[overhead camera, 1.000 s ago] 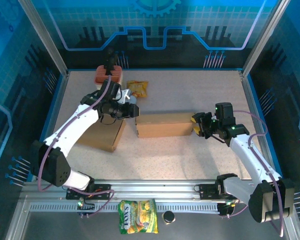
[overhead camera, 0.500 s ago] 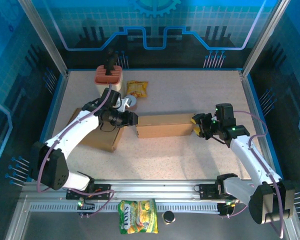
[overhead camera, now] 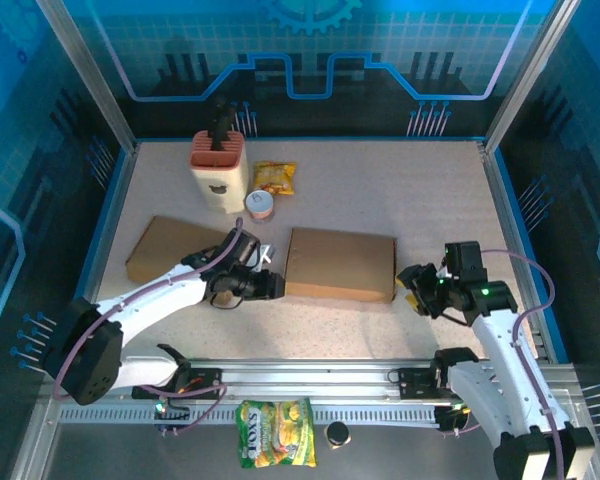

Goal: Fold the paper box

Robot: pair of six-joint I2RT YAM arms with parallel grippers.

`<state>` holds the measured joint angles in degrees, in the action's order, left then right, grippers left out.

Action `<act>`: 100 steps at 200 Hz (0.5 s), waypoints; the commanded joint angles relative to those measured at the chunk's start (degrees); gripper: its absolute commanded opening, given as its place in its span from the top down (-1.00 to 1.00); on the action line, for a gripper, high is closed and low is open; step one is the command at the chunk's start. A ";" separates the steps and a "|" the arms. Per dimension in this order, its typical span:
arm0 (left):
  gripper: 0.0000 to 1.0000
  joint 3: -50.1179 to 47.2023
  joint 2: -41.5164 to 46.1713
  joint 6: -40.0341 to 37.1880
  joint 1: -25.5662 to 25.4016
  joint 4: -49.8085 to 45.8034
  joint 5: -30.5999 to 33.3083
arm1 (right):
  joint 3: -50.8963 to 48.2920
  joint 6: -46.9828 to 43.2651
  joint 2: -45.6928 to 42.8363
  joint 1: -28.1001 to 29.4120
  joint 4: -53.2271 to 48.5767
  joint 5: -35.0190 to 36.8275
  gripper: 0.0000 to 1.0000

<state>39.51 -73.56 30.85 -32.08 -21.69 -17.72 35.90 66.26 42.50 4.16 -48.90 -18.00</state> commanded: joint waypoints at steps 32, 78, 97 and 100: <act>0.06 0.82 2.20 5.06 -0.02 4.99 2.92 | -0.24 -8.38 -0.31 -0.57 -2.92 2.16 -0.22; -0.98 6.33 3.58 7.48 9.68 4.05 -1.84 | 7.53 -21.92 10.29 -0.73 1.62 5.73 -0.97; -0.98 8.14 8.31 4.06 13.91 3.19 0.77 | 11.36 -27.98 9.77 -0.71 5.54 12.71 -0.99; -0.99 8.50 9.13 3.40 14.38 2.65 2.17 | 11.68 -28.85 9.62 -0.67 6.36 13.73 -0.99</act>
<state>44.56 -70.59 36.53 -21.61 -18.06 -17.72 42.22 47.97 53.25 4.05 -48.05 -12.45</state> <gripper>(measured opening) 0.972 0.984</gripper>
